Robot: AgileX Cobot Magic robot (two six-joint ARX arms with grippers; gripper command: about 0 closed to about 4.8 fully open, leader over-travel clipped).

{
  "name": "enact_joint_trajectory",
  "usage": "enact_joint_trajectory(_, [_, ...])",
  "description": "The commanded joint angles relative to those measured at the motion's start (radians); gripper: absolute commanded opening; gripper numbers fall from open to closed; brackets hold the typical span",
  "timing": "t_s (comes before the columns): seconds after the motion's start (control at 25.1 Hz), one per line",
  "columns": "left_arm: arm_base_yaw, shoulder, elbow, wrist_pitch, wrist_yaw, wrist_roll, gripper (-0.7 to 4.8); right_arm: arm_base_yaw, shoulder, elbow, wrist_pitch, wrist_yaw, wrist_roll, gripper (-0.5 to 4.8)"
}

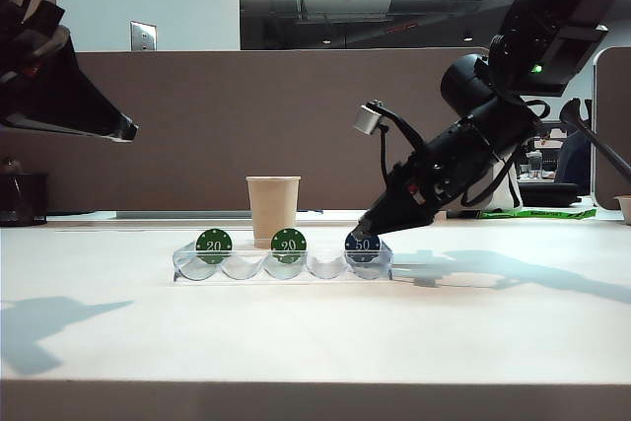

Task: Pick up the chip with the greater value and put it into the paper cup.

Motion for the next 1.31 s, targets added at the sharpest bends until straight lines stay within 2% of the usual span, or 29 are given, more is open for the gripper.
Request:
enact_joint_trajectory(0.04, [0.001,-0.001,0.003,0.005,0.004,0.006,-0.05,0.002,0.004,0.004,0.037,-0.004,0.025,2.48])
enact_joint_trajectory(0.56, [0.001,-0.001,0.003,0.005,0.004,0.006,-0.05,0.002,0.029,0.004,0.085,0.0,0.061,2.47])
enact_joint_trajectory(0.72, [0.001,-0.001,0.003,0.005,0.004,0.006,-0.05,0.002,0.037,0.003,0.084,0.0,0.062,2.36])
enact_joint_trajectory(0.84, [0.001,-0.001,0.003,0.005,0.004,0.006,-0.05,0.002,0.037,0.003,0.083,0.0,0.068,2.06])
enact_joint_trajectory(1.31, [0.001,-0.001,0.003,0.005,0.004,0.006,-0.05,0.002,0.037,0.003,0.065,0.003,0.081,1.98])
